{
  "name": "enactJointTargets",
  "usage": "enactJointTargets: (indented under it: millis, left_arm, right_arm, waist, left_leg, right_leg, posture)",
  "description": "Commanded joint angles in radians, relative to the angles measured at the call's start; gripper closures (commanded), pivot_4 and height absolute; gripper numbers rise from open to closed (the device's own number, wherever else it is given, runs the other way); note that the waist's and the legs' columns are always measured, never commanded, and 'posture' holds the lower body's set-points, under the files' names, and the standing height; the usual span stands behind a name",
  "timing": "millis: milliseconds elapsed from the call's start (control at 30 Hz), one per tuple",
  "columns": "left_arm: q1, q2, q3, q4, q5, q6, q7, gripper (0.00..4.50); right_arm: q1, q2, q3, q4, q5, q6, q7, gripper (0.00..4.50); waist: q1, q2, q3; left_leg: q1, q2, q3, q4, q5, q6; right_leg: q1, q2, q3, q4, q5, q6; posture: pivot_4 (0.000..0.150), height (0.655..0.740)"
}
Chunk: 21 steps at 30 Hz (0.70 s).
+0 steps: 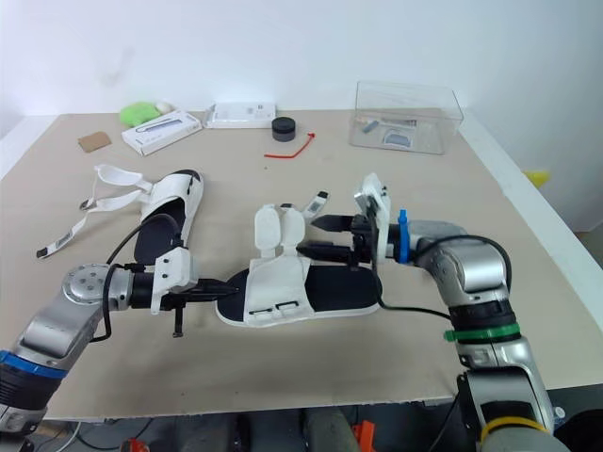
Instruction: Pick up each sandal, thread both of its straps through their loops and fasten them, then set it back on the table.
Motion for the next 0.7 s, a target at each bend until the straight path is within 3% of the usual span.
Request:
enactJointTargets:
  millis: [33,200,333,700]
  left_arm:
    - [-0.008,0.003,-0.007,-0.001,0.015,-0.024,-0.015,4.47]
    - [-0.018,-0.006,-0.003,-0.003,0.019,-0.032,-0.013,4.47]
    - [-0.023,-0.01,0.001,-0.008,0.023,-0.041,-0.005,4.47]
    - [-0.025,-0.01,0.008,-0.029,0.027,-0.046,0.013,4.47]
  right_arm:
    - [-0.096,0.035,-0.067,0.082,0.057,0.227,-0.102,0.0]
    - [-0.224,0.096,-0.125,0.289,0.073,0.425,-0.168,0.0]
    - [-0.279,0.142,-0.182,0.416,0.073,0.476,-0.204,0.0]
    - [-0.459,0.271,-0.409,0.855,0.029,0.254,-0.443,0.0]
  waist:
    - [0.001,0.0,0.0]
    - [0.001,0.0,0.0]
    - [0.001,0.0,0.0]
    - [-0.001,0.0,0.0]
  left_leg:
    - [0.0,0.0,-0.001,0.0,0.0,0.0]
    - [-0.002,0.0,-0.001,0.0,0.0,0.0]
    - [-0.003,0.0,0.0,0.0,-0.001,0.001]
    - [-0.004,0.0,-0.001,-0.001,-0.001,0.001]
  right_leg:
    - [0.0,0.0,-0.001,0.0,0.001,-0.002]
    - [-0.001,0.001,-0.001,0.0,0.001,-0.004]
    - [-0.001,0.0,-0.001,-0.001,0.001,-0.004]
    - [-0.002,0.0,-0.001,-0.002,0.002,-0.003]
  posture:
    - [0.15,0.74]
    - [0.15,0.74]
    - [0.15,0.74]
    - [0.15,0.74]
